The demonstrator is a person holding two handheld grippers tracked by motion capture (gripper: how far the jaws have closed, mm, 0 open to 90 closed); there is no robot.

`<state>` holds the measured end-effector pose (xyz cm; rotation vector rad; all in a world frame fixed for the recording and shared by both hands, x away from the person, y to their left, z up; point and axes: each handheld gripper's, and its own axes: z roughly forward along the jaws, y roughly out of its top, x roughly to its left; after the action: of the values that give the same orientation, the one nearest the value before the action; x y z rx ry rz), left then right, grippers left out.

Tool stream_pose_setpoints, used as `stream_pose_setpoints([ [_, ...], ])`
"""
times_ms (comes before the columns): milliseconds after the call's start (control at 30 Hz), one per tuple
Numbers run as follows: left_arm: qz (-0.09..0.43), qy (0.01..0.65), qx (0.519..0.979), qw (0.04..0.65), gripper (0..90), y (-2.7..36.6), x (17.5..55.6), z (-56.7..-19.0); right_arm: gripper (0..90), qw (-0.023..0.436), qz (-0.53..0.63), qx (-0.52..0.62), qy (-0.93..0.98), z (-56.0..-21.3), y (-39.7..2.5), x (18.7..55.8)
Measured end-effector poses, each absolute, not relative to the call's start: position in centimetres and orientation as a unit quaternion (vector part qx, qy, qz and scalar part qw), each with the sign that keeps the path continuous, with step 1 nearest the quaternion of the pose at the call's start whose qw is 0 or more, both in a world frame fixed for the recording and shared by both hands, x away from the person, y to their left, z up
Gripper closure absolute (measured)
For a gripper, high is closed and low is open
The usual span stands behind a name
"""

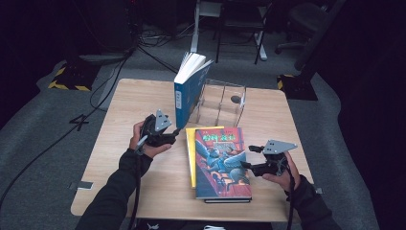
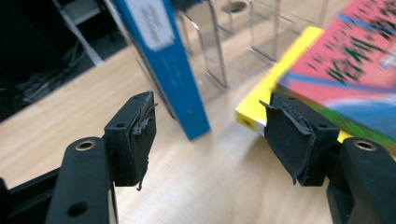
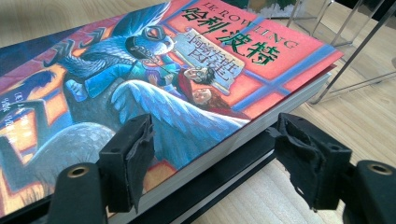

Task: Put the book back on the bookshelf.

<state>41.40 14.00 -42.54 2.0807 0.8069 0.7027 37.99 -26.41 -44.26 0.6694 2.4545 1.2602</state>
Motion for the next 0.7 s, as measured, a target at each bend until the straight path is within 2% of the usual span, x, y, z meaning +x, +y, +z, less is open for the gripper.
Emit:
stream_pose_setpoints([
  [233,0.250,0.304,0.839,0.375,33.3,13.6,39.7,-44.1,28.0,0.143,0.437,0.234,0.857,-44.2,-26.4,37.9],
  [500,0.194,0.289,0.866,0.359,32.6,13.5,36.9,-46.9,26.6,0.105,0.428,0.229,0.868,-44.1,-25.9,37.5],
  [700,0.172,0.289,0.872,0.355,30.1,14.1,35.2,-48.3,24.6,0.083,0.420,0.238,0.872,-44.1,-25.9,37.5],
])
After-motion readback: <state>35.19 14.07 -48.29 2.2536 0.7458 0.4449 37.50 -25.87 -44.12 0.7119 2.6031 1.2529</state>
